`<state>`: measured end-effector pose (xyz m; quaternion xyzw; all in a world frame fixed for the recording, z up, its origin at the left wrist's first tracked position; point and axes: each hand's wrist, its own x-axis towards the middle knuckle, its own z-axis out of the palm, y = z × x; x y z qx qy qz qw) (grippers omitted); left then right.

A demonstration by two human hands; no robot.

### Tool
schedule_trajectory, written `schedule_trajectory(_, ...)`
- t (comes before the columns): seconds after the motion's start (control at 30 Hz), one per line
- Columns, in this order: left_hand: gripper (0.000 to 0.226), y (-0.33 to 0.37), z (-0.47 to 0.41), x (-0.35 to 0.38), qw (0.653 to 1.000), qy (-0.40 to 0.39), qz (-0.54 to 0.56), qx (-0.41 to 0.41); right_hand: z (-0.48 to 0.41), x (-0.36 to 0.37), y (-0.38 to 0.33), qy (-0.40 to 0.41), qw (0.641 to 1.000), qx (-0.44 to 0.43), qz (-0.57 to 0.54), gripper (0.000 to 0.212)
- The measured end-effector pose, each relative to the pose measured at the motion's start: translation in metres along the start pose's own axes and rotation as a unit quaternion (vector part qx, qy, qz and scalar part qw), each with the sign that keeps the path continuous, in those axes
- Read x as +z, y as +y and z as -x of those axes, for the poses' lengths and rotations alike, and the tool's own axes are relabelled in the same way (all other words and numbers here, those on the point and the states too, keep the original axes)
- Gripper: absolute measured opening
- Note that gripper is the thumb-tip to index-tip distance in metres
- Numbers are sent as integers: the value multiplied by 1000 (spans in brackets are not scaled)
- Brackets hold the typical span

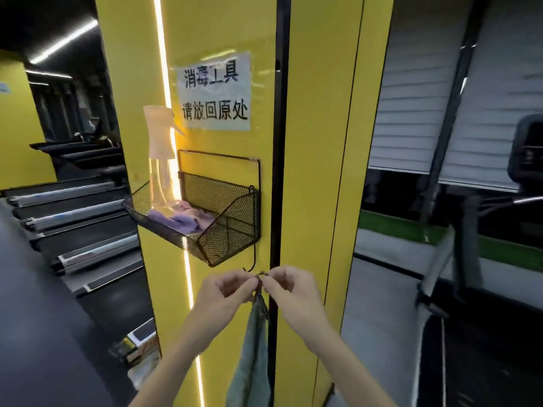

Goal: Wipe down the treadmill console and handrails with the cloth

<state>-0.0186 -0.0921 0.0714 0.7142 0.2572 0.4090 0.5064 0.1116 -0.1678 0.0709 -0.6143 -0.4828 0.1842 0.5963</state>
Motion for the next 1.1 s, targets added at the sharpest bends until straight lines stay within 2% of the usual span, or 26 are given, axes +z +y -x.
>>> schedule_trajectory(0.3,11,-43,-32,-19,994,43,65,-70,-22,53,8,116,990,77,38,8)
schedule_trajectory(0.4,11,-48,-42,-20,994,56,48,-84,-32,59,10,134,986,92,22,10)
schedule_trajectory(0.6,29,-62,-60,-29,997,9,-5,-76,-43,65,21,145,982,116,45,13)
schedule_trajectory(0.87,33,-74,-64,-32,997,-17,-3,-80,-50,74,35,164,970,130,122,21)
schedule_trajectory(1.0,26,-76,-65,-32,997,-35,-46,-58,-49,72,41,162,973,108,125,13)
schedule_trajectory(1.1,31,-73,-67,-32,995,-12,-90,-45,-46,69,42,148,975,96,136,13)
